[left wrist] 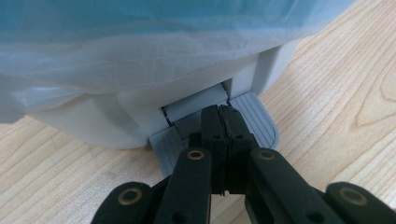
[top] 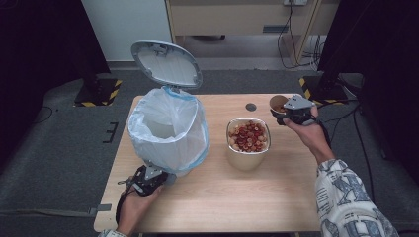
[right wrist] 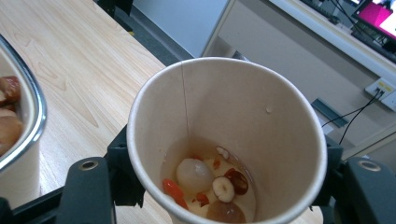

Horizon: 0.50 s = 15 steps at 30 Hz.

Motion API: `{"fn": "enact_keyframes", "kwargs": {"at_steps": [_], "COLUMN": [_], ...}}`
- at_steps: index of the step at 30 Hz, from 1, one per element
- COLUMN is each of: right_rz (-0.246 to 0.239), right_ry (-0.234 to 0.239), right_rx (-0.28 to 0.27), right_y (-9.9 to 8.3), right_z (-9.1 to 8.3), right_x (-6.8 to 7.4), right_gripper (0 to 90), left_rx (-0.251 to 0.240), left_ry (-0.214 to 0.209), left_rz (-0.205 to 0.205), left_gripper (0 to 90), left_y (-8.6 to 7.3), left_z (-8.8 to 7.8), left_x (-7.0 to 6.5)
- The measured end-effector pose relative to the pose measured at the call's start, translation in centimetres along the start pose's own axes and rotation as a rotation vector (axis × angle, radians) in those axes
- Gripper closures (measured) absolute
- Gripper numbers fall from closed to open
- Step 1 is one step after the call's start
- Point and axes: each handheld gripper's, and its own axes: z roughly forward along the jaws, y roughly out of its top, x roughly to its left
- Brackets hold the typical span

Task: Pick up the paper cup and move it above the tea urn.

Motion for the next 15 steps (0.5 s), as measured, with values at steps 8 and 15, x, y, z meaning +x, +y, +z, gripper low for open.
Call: {"fn": "enact_keyframes", "kwargs": {"at_steps": [8,15], "right_rz": [-0.072,-0.121], "right_ry": [-0.007,-0.011], "right_rx": [-0.012,-0.027], "right_y": [1.1,2.4], "right_z": [-0.8,-1.3], "right_x": [0.2,0.6], "right_gripper": [33.0,33.0], "left_rx": [0.001,0.002], "left_ry": [0.001,0.001], "left_rz": [0.003,0.006], "left_gripper": [88.7,88.7], "left_y": [0.0,0.0], "left_z": [0.0,0.0], "left_x": [0.0,0.0]}}
